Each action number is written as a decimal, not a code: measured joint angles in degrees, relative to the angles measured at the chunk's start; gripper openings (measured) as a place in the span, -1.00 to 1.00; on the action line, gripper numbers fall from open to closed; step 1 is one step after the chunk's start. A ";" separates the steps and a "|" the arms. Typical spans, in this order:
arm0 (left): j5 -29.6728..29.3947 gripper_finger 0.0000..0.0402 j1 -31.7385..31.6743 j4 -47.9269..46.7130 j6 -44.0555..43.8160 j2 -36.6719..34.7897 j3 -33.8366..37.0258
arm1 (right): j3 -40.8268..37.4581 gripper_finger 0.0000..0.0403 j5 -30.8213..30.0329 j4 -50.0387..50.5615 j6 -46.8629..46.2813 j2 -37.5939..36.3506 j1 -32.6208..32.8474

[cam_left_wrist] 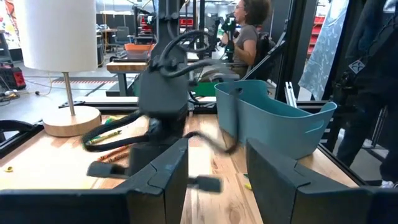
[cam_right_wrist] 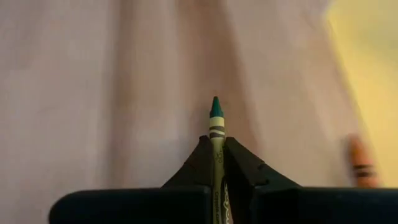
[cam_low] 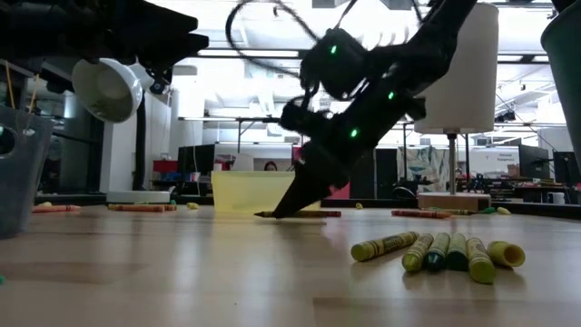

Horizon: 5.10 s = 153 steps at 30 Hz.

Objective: Sort crayons
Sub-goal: Put the green crayon into the yellow bin

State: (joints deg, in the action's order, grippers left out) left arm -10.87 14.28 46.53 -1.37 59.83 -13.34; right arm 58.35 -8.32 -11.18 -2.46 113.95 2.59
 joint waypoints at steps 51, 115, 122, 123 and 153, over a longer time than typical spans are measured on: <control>3.33 -0.28 -4.80 41.99 -1.01 31.16 -0.22 | -8.48 -1.00 -0.05 -57.67 5.95 -7.67 6.32; -7.92 -0.97 -1.99 36.27 4.49 32.61 -6.86 | -4.81 -0.39 -18.14 -57.90 10.89 -8.15 13.19; -9.44 -0.99 -8.66 36.99 -1.83 27.87 0.30 | -6.21 -0.07 -35.14 -57.30 22.96 -11.93 18.07; -9.34 -0.99 -9.78 35.91 -3.78 27.35 0.87 | -6.36 -0.05 -36.52 -57.00 23.35 -12.54 18.65; 11.74 -1.00 -43.65 -77.05 -19.08 49.66 -61.77 | -6.36 -0.03 -52.94 -51.17 27.95 -17.03 19.91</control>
State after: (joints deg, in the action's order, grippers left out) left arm 0.87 -29.36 -30.52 -20.44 109.49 -75.11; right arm 51.99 -61.26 -62.35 25.49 96.92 22.50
